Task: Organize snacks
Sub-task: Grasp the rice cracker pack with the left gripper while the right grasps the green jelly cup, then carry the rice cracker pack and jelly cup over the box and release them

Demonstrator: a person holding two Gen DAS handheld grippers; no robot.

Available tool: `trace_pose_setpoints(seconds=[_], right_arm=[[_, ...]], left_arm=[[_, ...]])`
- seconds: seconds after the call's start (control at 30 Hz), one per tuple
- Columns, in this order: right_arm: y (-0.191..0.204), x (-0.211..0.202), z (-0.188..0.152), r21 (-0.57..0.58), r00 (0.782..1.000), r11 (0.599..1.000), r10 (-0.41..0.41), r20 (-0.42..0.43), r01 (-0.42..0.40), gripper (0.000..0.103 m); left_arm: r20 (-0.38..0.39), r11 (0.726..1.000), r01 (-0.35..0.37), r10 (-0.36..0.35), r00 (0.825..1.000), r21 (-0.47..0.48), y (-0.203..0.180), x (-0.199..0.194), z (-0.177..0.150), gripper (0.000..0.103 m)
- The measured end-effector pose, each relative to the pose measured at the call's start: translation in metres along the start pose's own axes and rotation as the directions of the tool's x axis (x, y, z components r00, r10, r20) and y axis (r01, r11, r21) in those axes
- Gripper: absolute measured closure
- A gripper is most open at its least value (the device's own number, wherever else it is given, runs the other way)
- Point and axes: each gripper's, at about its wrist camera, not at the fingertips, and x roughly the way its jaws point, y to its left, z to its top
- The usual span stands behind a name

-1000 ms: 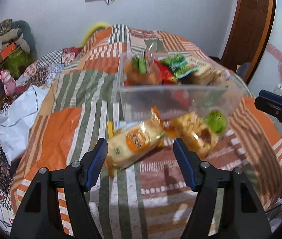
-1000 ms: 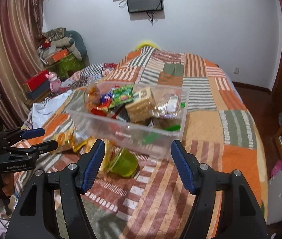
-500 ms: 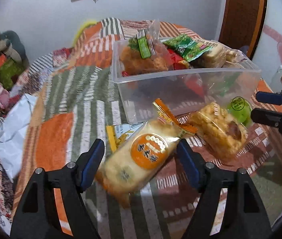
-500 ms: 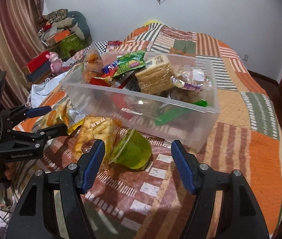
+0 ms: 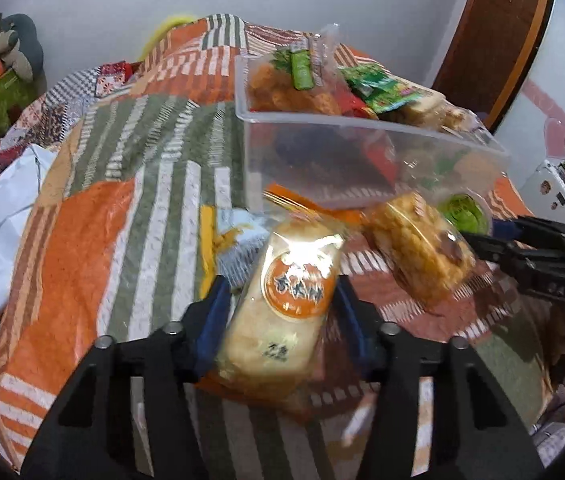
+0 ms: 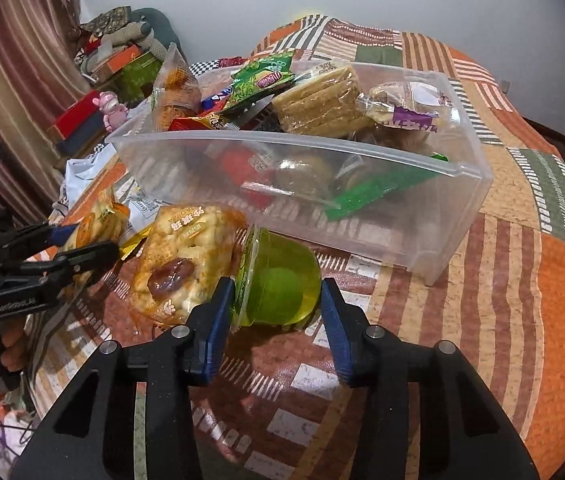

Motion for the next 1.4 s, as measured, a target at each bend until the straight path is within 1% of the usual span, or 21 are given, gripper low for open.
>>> trace_pose_setpoints(seconds=[0.03,0.13,0.17,0.23,0.4,0.57,0.67,0.97,1.23,1.4], right_arm=[[0.000,-0.001,-0.001,0.002,1.000,1.000,0.000,0.004,0.000,0.064],[-0.001,-0.003,0.000,0.007,1.000,1.000,0.002,0.012,-0.002,0.064],[-0.001,-0.005,-0.001,0.006,1.000,1.000,-0.002,0.019,0.002,0.064],[-0.001,-0.008,-0.002,0.004,1.000,1.000,-0.008,0.029,0.008,0.065],[-0.005,-0.016,-0.003,0.006,0.999,1.000,-0.020,0.049,0.020,0.065],[-0.006,-0.027,-0.001,0.006,0.997,1.000,-0.018,0.081,0.018,0.065],[-0.004,-0.038,0.001,0.000,0.993,1.000,-0.027,0.117,0.027,0.065],[-0.005,-0.060,0.016,-0.005,0.976,0.998,-0.054,0.213,0.057,0.065],[-0.012,-0.066,0.031,0.013,0.962,0.997,-0.080,0.261,0.080,0.065],[-0.019,-0.069,0.040,0.025,0.952,0.995,-0.100,0.289,0.097,0.065]], left_arm=[[-0.005,1.000,0.003,-0.003,1.000,-0.001,-0.002,-0.001,-0.002,0.057],[-0.003,1.000,0.004,-0.004,1.000,0.005,-0.007,-0.006,-0.010,0.065],[0.001,1.000,0.008,-0.008,1.000,0.006,-0.008,-0.008,-0.011,0.069],[0.013,1.000,0.012,-0.012,1.000,0.004,-0.012,-0.015,-0.017,0.069],[0.062,1.000,-0.002,0.001,0.998,0.015,-0.017,-0.029,-0.016,0.070],[0.114,1.000,-0.003,0.002,0.993,0.004,-0.018,-0.045,-0.004,0.070],[0.146,1.000,-0.010,0.009,0.989,0.003,-0.020,-0.053,0.005,0.070],[0.202,1.000,0.001,0.000,0.979,-0.002,-0.023,-0.057,0.033,0.070],[0.245,0.999,0.023,-0.030,0.969,0.033,-0.044,-0.056,0.066,0.070],[0.265,0.999,0.044,-0.050,0.963,0.031,-0.055,-0.047,0.090,0.070]])
